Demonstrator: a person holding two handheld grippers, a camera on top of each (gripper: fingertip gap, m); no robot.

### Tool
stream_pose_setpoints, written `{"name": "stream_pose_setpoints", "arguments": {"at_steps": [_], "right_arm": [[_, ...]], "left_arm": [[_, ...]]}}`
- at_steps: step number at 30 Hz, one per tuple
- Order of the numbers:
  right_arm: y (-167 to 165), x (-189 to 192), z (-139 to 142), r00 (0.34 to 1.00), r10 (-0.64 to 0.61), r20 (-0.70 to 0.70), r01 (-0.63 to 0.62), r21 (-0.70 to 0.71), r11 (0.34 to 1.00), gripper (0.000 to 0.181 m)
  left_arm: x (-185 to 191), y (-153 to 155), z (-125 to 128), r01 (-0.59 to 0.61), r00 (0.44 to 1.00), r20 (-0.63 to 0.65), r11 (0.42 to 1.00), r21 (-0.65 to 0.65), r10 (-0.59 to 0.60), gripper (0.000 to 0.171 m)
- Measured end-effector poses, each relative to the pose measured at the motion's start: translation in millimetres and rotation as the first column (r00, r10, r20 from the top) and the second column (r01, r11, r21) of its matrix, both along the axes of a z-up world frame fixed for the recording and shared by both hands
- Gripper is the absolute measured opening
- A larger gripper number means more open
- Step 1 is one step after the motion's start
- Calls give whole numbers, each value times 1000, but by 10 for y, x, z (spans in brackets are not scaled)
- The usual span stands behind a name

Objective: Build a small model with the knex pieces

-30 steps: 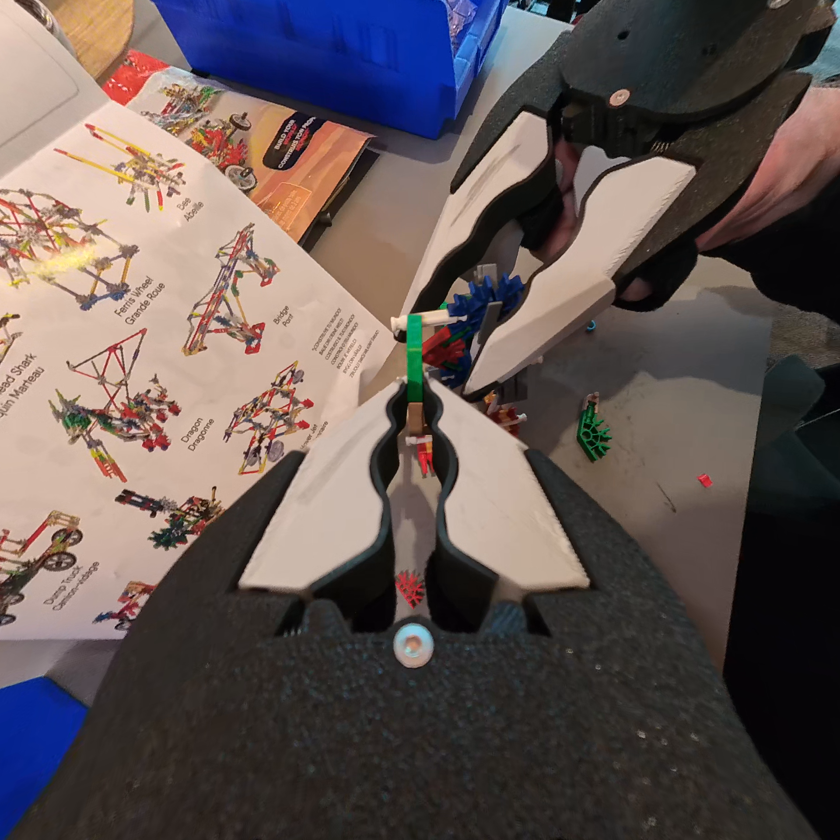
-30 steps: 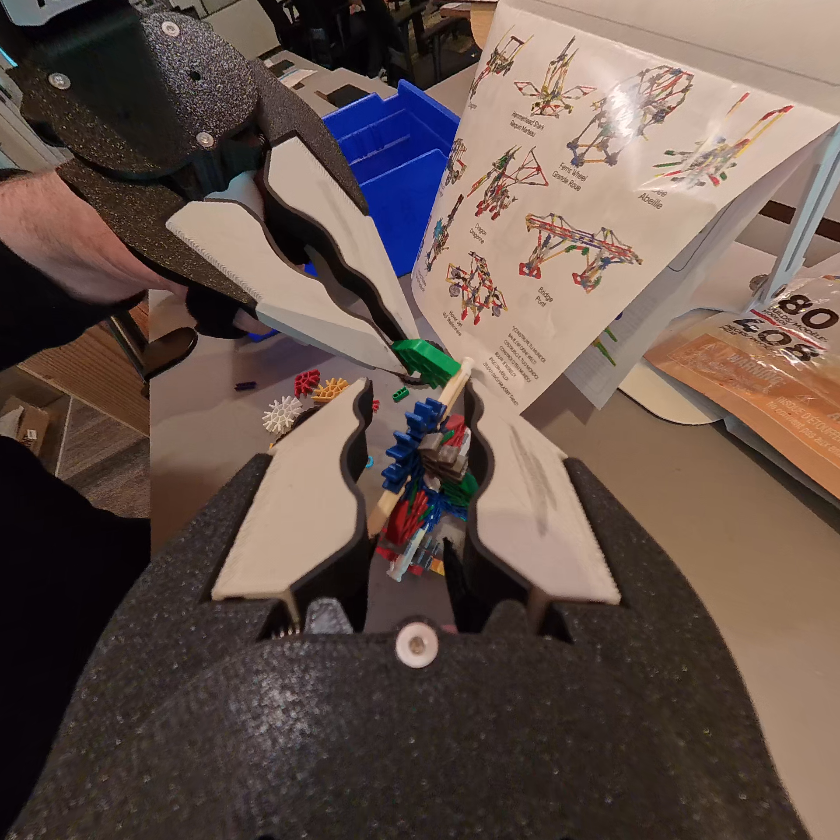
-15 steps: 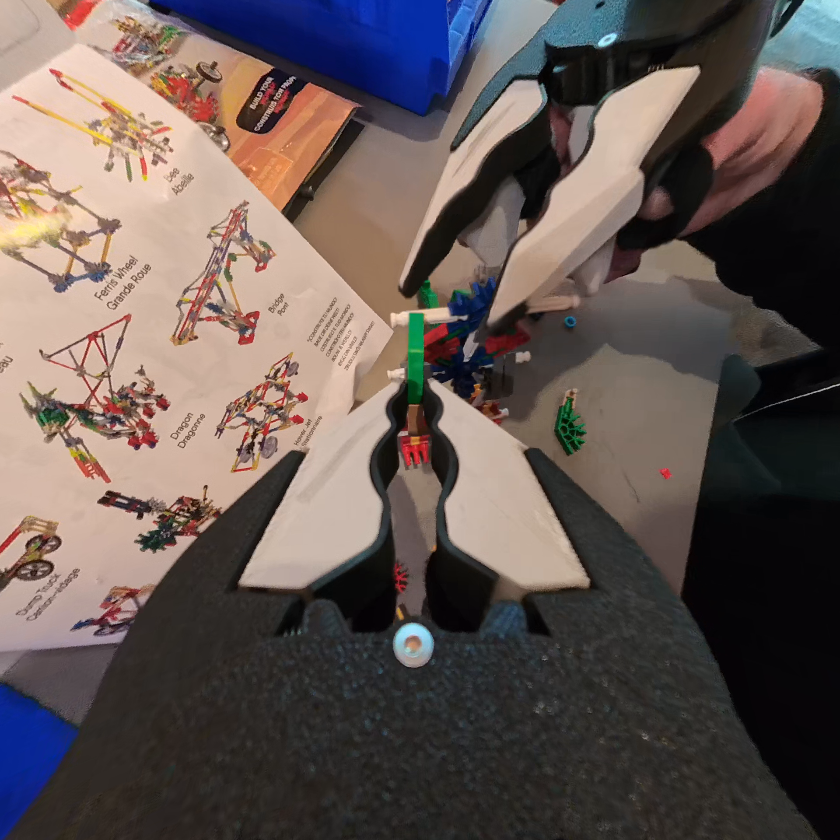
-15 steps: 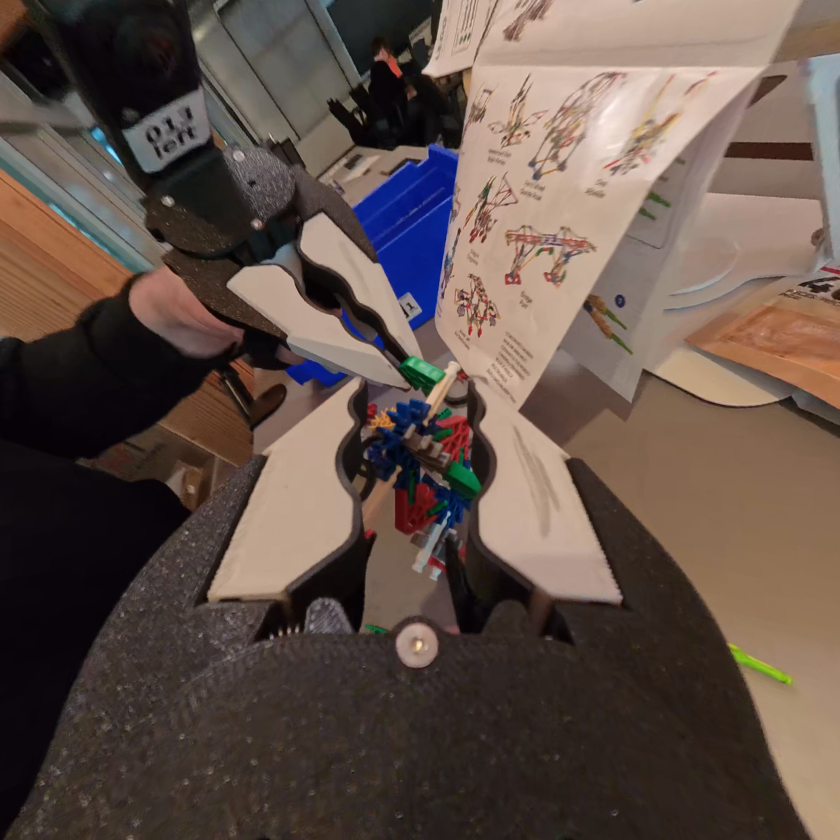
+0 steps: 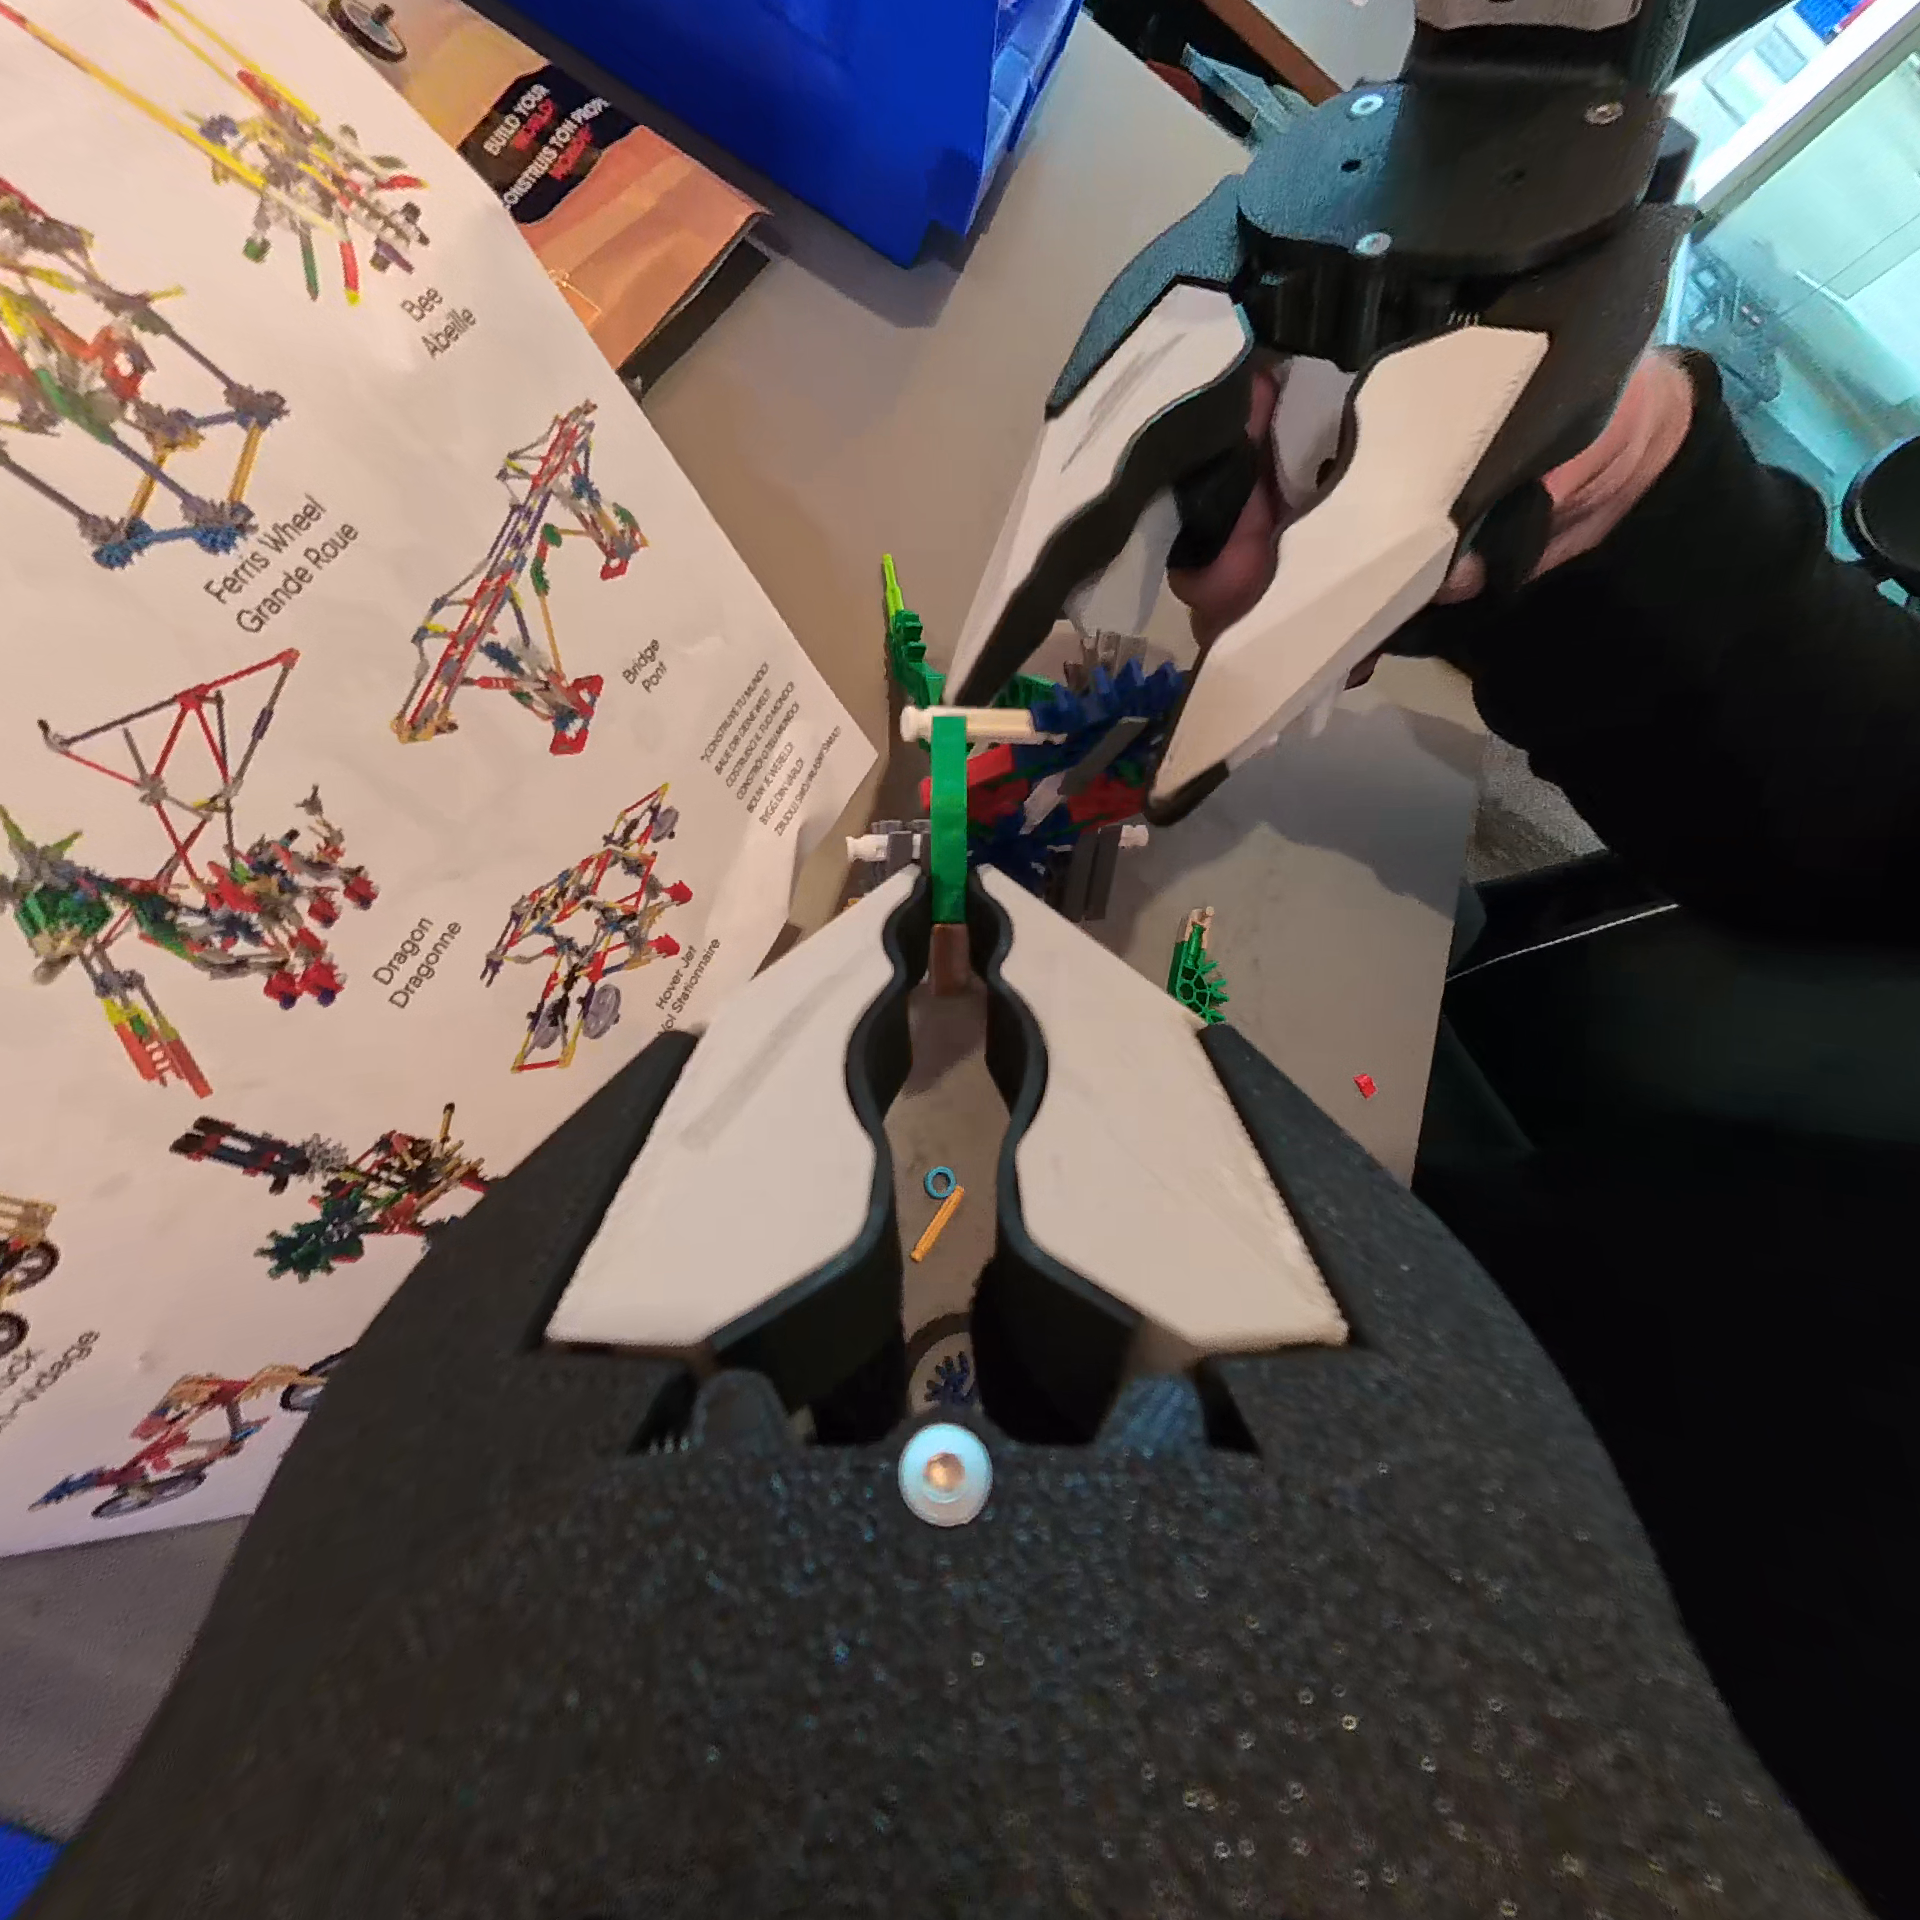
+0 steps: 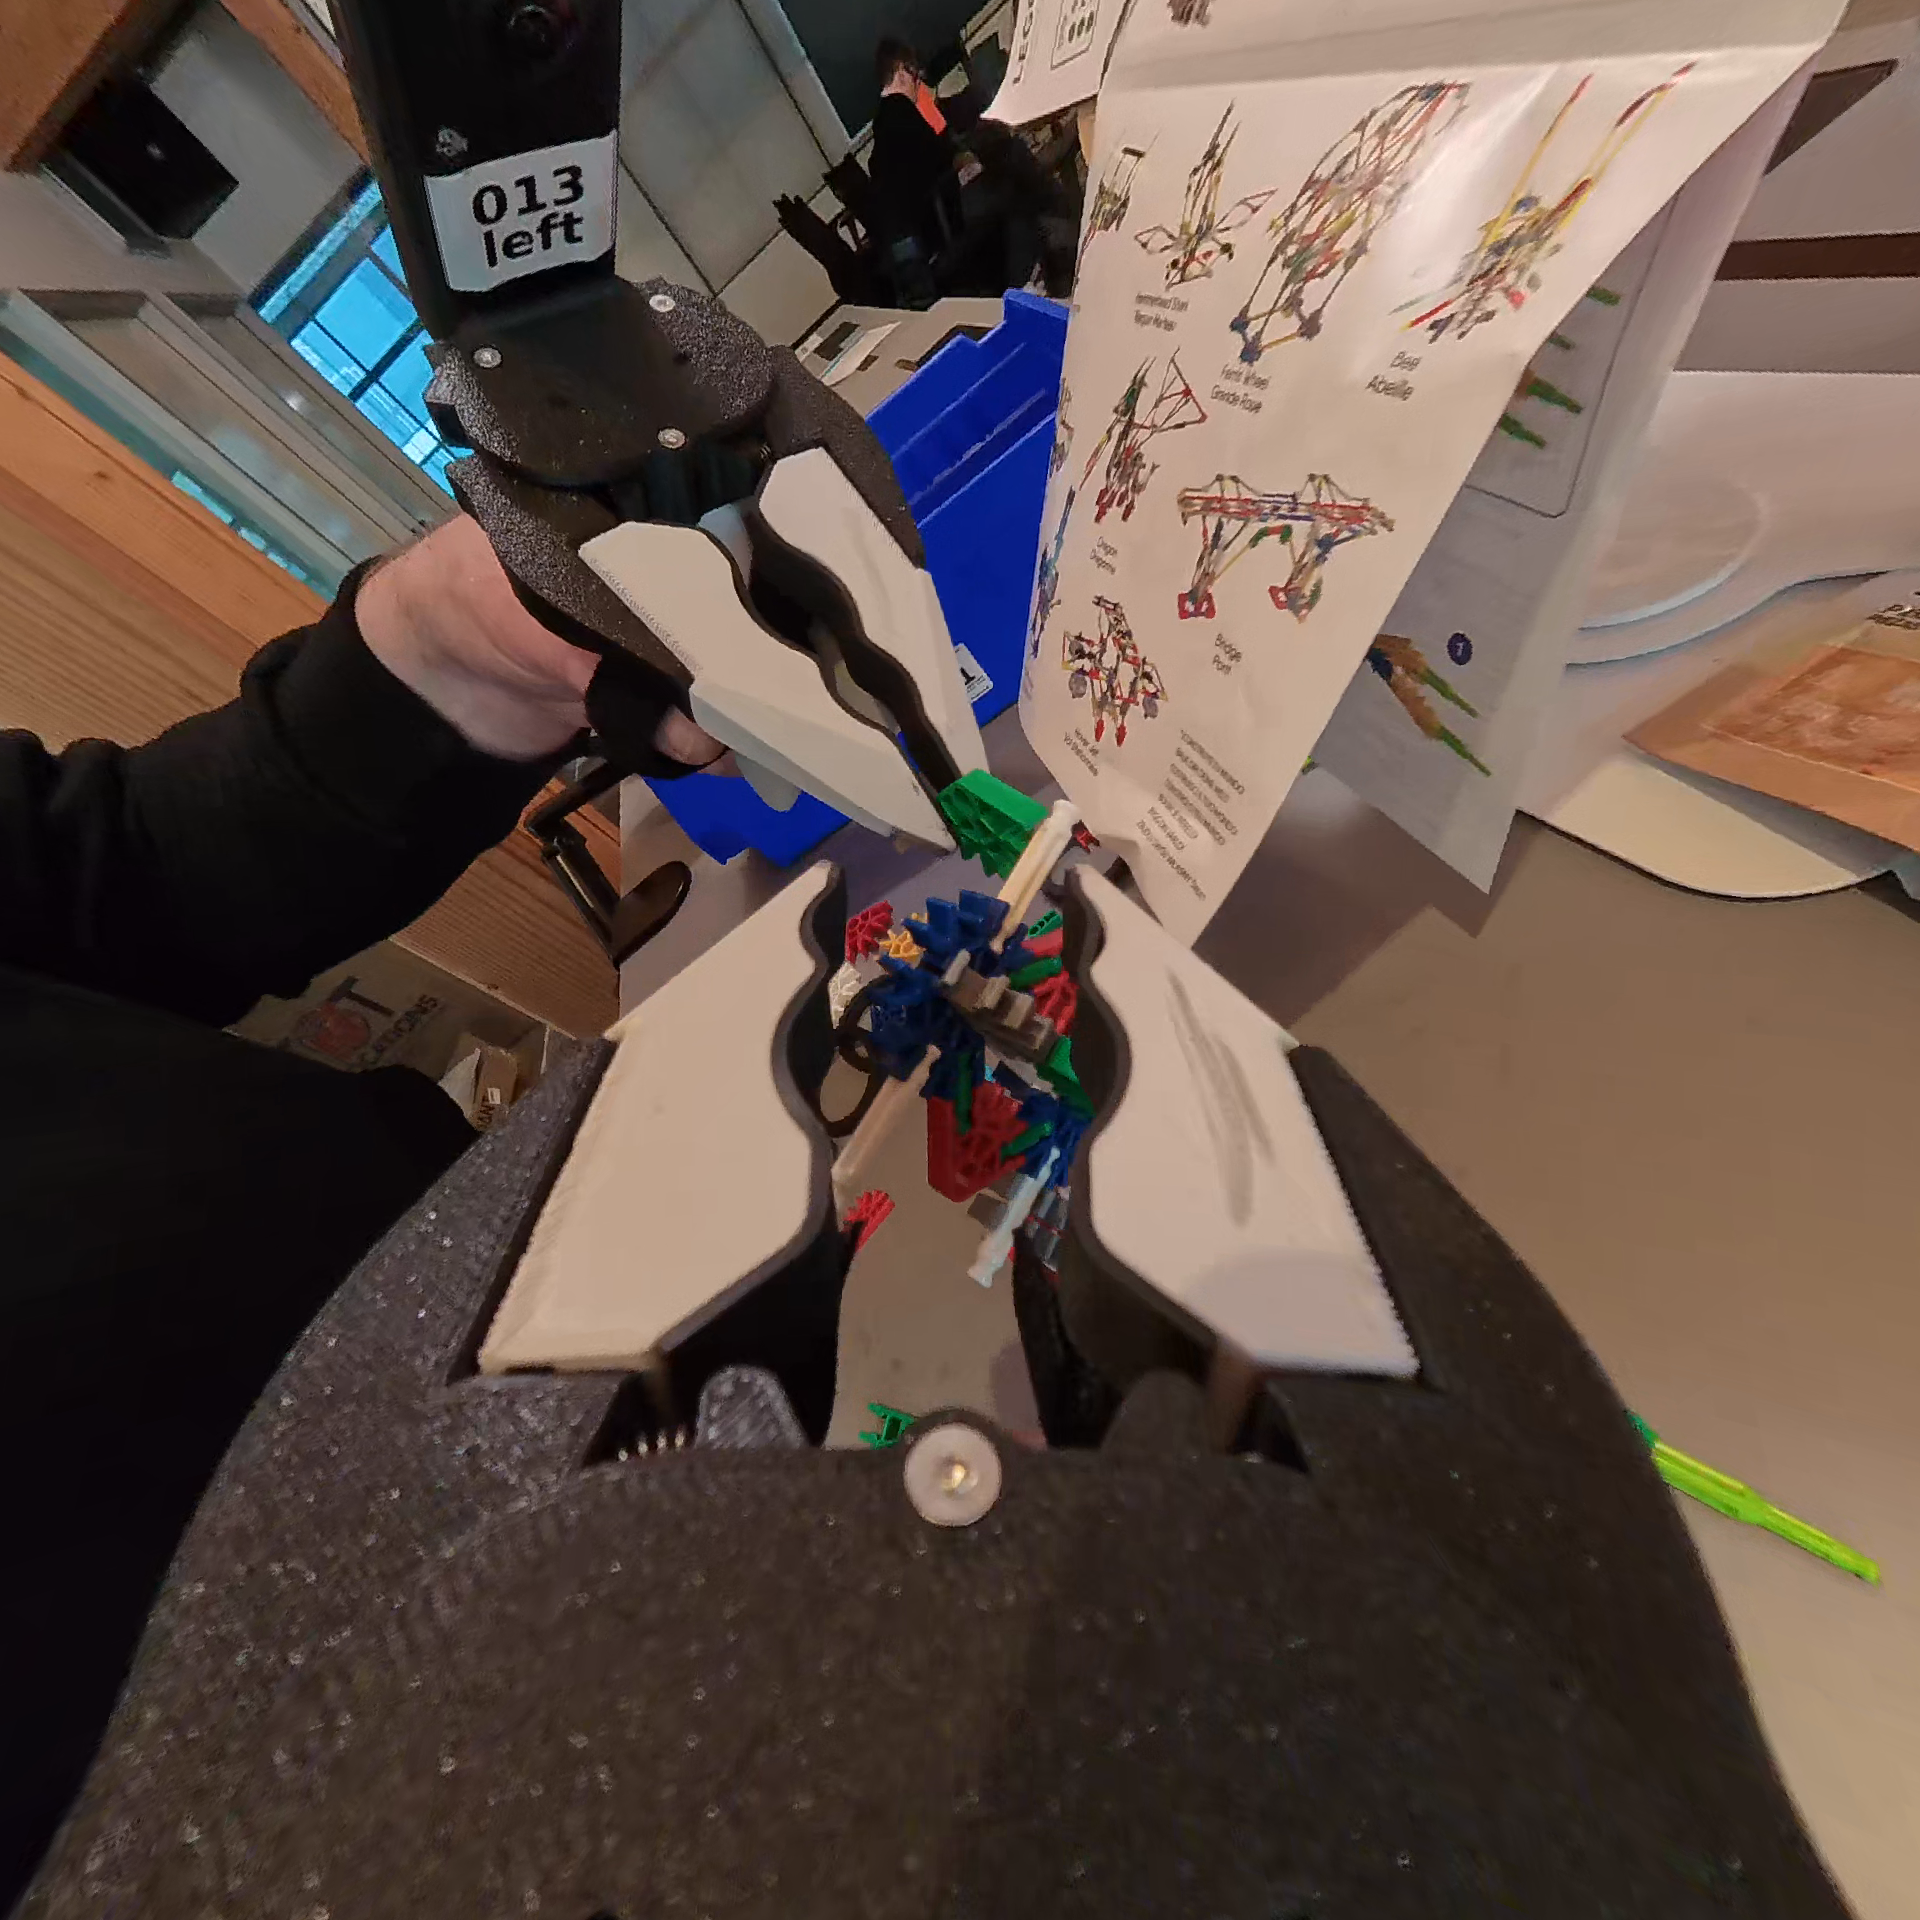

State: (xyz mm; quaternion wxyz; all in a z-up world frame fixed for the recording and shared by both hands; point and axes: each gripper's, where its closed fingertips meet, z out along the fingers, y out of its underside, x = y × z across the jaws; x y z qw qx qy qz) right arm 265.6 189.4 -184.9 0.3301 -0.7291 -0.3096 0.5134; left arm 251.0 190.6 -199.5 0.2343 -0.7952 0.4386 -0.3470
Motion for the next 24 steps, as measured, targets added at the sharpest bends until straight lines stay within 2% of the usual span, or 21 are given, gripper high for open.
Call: {"name": "stream_pose_setpoints", "arguments": {"at_steps": [13,24], "right_arm": [[19,-43,-64,995,-65,80,56,104,993,35],[65,-51,-123,974,-130,186,92,201,975,32]], "left_arm": [[46,5,-25,20,997,-73,990,137,-10,3],[85,59,13,35,987,-159,948,317,17,3]]}}
